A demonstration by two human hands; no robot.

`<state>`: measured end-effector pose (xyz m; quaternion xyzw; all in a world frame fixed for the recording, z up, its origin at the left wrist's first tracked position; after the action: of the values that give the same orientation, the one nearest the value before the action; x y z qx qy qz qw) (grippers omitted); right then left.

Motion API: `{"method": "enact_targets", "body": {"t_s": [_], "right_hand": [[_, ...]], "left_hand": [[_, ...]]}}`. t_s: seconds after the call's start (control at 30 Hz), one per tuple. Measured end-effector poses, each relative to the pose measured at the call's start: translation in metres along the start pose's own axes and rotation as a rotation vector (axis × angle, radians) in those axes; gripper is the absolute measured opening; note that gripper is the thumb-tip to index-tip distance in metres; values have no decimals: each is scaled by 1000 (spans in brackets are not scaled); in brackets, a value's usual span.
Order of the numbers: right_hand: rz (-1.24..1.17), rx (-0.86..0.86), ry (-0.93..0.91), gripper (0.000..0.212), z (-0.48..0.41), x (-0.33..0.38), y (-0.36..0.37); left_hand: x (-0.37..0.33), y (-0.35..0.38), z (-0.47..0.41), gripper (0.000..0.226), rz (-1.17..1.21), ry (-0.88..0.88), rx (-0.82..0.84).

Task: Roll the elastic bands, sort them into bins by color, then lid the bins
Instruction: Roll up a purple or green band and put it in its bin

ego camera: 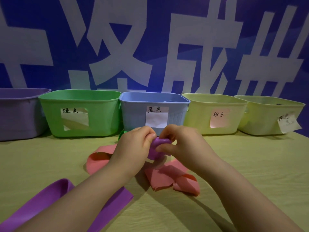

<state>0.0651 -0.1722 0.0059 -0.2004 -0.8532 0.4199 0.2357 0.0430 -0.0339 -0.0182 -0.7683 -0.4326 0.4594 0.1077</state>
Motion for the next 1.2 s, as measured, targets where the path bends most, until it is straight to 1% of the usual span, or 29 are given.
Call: {"method": "enact_targets", "body": {"t_s": [0.1, 0.2, 0.3, 0.4, 0.5, 0.57, 0.67, 0.77, 0.83, 0.87, 0.97, 1.03, 1.13, 1.2], "right_hand": [[2, -55, 10, 17, 1, -2, -1], [10, -92, 11, 16, 0, -3, -3], [15, -105, -2, 18, -1, -3, -3], [-69, -95, 19, 21, -1, -4, -2], [-235, -111, 72, 17, -1, -7, -3], [-280, -86, 98, 11, -2, -10, -2], [-258, -26, 109, 3, -2, -11, 0], [-224, 3, 110, 5, -2, -10, 0], [-184, 36, 111, 15, -2, -10, 0], [-157, 55, 111, 20, -1, -10, 0], [-99, 78, 85, 29, -1, -8, 0], [-88, 83, 69, 31, -1, -8, 0], [-136, 44, 45, 23, -1, -6, -1], [-173, -25, 49, 23, 0, -6, -2]], "left_hand": [[-2, 1, 2, 12, 32, -4, 25], [-2, 1, 2, 5, 108, -27, 64], [-2, 2, 2, 3, 92, -34, 62], [0, 0, 1, 12, 112, -42, 15], [1, -2, 0, 22, 116, -25, -1], [0, -1, 1, 24, 105, -6, 3], [0, 1, 2, 20, 69, 7, 11], [2, 1, 2, 12, 36, 17, 0], [2, 1, 1, 5, -10, 39, -8], [2, 3, 1, 6, -38, 52, -10], [3, 6, 1, 28, -90, 66, 0], [4, 7, 1, 41, -108, 83, 8], [7, 5, -1, 46, -124, 97, -4], [7, 4, -3, 49, -132, 85, 9]]}}
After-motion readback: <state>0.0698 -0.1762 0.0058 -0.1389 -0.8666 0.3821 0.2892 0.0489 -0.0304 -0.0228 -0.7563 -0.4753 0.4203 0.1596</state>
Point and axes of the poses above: each hand's wrist, its own z-axis away from the middle knuckle, its own y-axis out of the palm, x = y × z, the point moved 2 cm from there along -z, towards the middle knuckle, and after that the axes turned 13 degrees about -y, right-handed, at the moved point
